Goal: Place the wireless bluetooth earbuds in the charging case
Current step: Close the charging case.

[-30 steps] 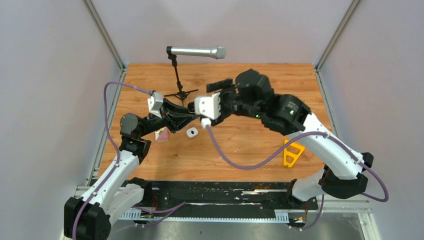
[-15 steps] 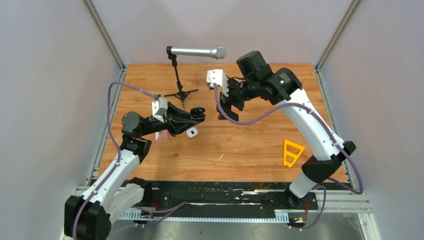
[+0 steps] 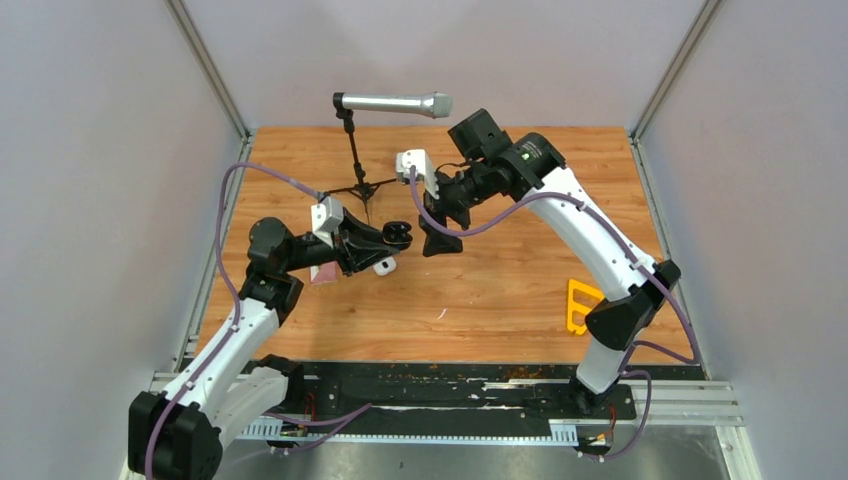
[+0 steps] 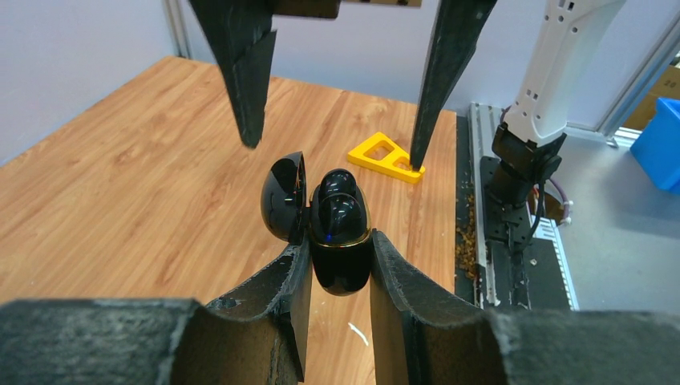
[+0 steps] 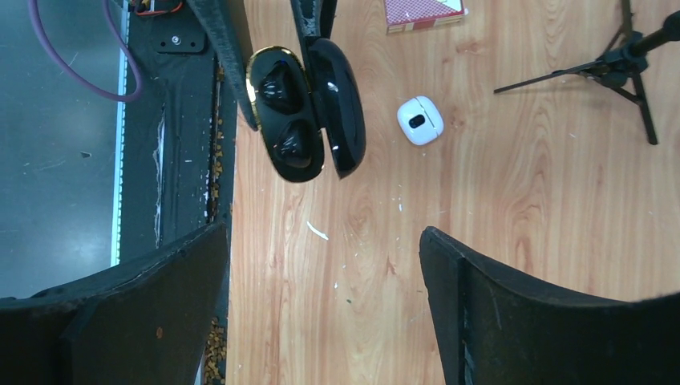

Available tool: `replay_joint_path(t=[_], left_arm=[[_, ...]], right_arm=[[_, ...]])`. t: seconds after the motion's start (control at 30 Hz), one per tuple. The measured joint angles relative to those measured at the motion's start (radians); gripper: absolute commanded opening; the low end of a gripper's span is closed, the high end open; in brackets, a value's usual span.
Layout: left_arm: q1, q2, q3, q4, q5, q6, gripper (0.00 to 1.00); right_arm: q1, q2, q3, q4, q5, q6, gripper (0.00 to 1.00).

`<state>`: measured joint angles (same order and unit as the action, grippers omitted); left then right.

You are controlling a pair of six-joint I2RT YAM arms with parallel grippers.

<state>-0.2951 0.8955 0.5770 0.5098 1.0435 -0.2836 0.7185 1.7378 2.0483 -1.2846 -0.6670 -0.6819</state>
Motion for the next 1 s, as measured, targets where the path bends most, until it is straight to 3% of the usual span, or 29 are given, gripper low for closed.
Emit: replay_joint_path(t=[0.4, 1.0], left_arm=[[0.0, 0.0, 0.021, -0.029, 0.002, 0.017, 0.0], [-0.005, 0.031, 0.051, -0.06, -0.014, 0.024, 0.0]], right_arm=[[0.004, 0.127, 0.025, 0.03, -0.072, 0.053, 0.94], [0.056, 0.105, 0.026, 0.059, -0.081, 0.023, 0.9]])
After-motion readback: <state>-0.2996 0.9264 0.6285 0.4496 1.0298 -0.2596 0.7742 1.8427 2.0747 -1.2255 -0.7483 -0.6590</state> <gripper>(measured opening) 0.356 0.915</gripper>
